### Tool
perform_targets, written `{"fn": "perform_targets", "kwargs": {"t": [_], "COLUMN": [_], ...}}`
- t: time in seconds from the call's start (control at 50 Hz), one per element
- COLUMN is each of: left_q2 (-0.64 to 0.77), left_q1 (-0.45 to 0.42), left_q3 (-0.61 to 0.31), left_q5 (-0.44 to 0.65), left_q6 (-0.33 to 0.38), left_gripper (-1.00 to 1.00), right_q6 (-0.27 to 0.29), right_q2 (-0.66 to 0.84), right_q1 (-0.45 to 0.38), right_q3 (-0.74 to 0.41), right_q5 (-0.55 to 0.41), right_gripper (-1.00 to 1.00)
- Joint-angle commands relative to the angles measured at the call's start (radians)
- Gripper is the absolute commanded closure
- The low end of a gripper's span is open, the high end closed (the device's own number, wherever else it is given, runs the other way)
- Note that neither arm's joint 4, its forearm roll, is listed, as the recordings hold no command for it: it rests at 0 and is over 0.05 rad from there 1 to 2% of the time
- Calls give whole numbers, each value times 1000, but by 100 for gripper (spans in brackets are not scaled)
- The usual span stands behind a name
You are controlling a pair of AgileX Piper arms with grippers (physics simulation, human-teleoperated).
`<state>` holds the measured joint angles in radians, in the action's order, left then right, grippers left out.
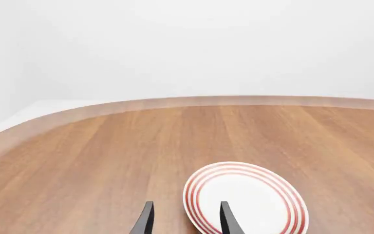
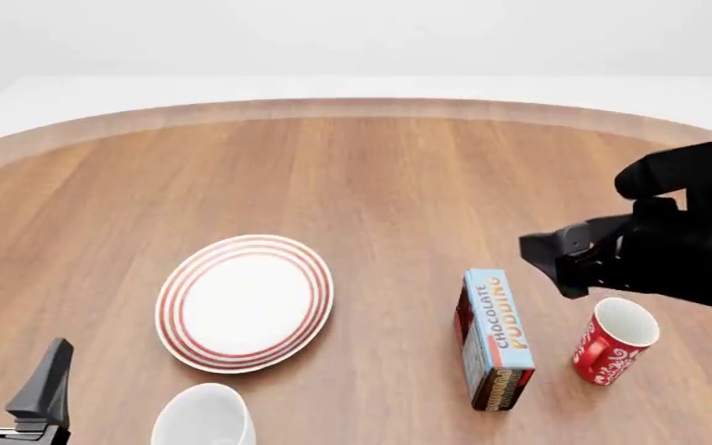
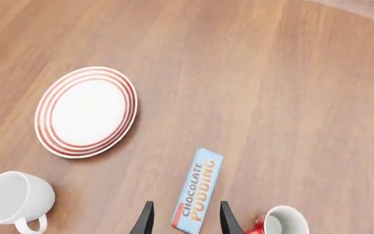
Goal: Pick up the white mug and put it on the plate, and put the chocolate pudding to the right of the plate.
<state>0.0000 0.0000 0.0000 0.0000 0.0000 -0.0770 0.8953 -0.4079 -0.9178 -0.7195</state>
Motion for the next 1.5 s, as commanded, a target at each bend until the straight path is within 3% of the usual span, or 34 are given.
{"fn": "perform_targets", "kwargs": {"t": [0.02, 0.38, 0.88, 1.5], "left_q2": [0, 0, 0, 0], "left_q1": [0, 0, 0, 0], "left_q3": [0, 0, 0, 0], "left_q5": [0, 0, 0, 0], "left_q6": [0, 0, 0, 0], "left_gripper": [-100, -100, -100, -100], "right_q6": [-28, -80, -54, -78], "right_q2": [53, 117, 162, 225], "right_q1": [1, -9, 34, 33], "right_q3": [-10, 9, 34, 90], "right_q5": [17, 54, 60, 124], "right_gripper": [-100, -100, -100, -100]}}
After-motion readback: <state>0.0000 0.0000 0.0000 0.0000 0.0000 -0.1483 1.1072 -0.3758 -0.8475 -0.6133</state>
